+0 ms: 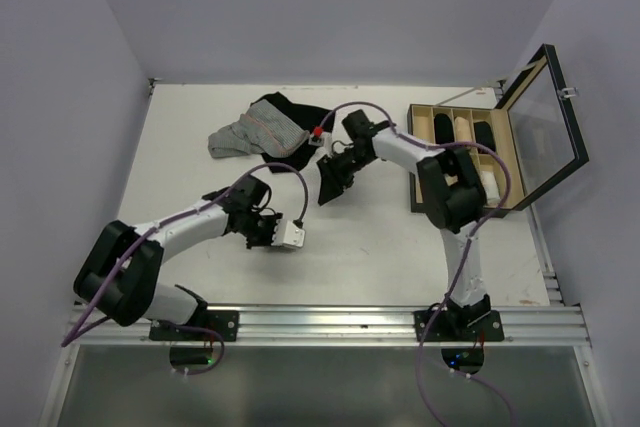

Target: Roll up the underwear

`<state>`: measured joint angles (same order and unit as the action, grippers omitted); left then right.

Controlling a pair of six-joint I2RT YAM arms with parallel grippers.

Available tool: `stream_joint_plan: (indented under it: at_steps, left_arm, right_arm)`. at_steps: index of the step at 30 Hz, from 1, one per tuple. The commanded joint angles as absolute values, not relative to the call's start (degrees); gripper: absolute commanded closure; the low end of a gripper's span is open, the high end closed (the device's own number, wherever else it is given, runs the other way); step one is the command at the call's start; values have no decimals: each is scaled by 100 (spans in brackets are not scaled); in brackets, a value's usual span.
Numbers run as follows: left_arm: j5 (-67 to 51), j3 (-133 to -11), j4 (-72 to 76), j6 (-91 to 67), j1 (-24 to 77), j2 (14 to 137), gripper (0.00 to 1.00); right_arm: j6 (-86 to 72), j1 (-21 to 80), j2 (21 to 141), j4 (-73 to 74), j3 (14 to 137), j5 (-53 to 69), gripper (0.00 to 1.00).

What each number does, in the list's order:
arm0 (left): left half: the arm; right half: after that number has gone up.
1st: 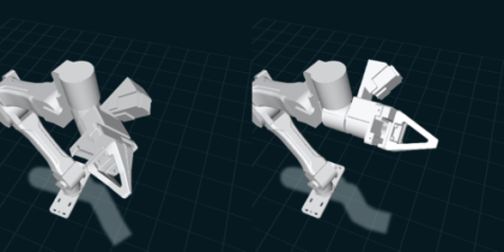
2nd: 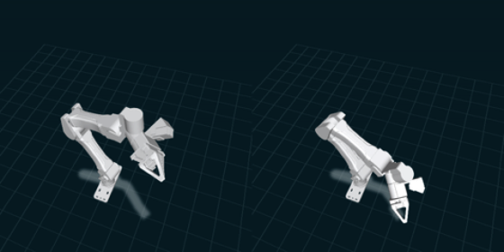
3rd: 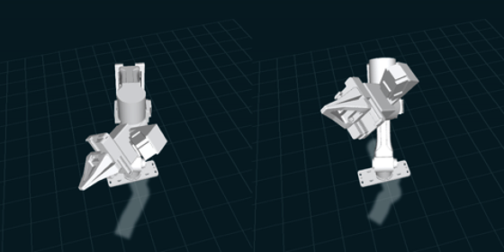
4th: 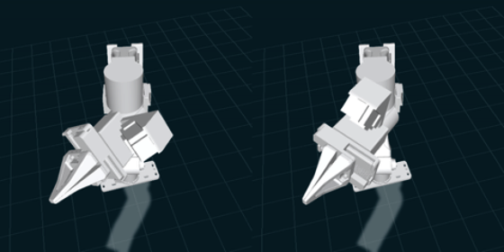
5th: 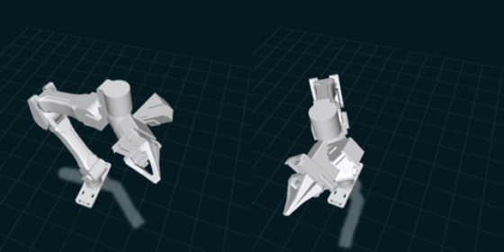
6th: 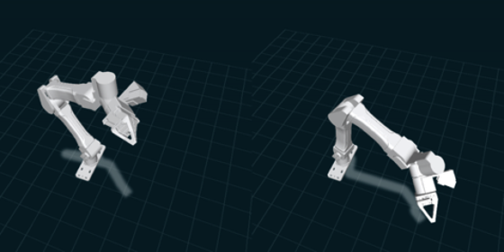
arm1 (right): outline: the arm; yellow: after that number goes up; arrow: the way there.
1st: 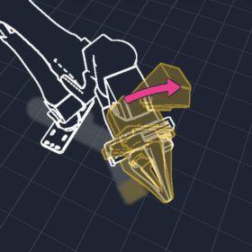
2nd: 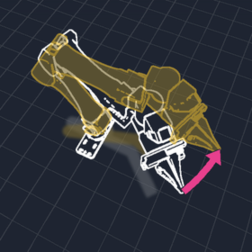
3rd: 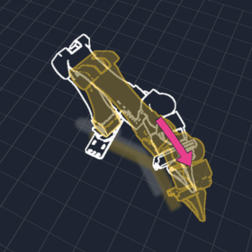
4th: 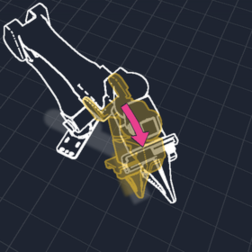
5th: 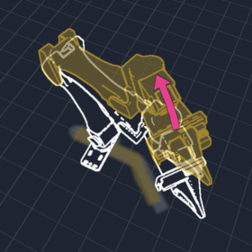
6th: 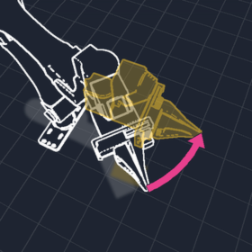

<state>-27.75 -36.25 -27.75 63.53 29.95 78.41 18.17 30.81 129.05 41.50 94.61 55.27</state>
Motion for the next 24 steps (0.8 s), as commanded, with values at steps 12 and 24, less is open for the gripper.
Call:
stream_joint_plan:
  at_steps: [12, 24]
  left_arm:
    - [-3770, -6772, -6054, 6706, 2057, 11723, 98]
    - [-3963, -7857, -6513, 6320, 1925, 12876, 96]
  right_arm:
    - [2951, 3470, 8368, 3478, 7155, 3025, 61]
    - [3340, 5834, 9219, 2427, 6847, 1099, 47]
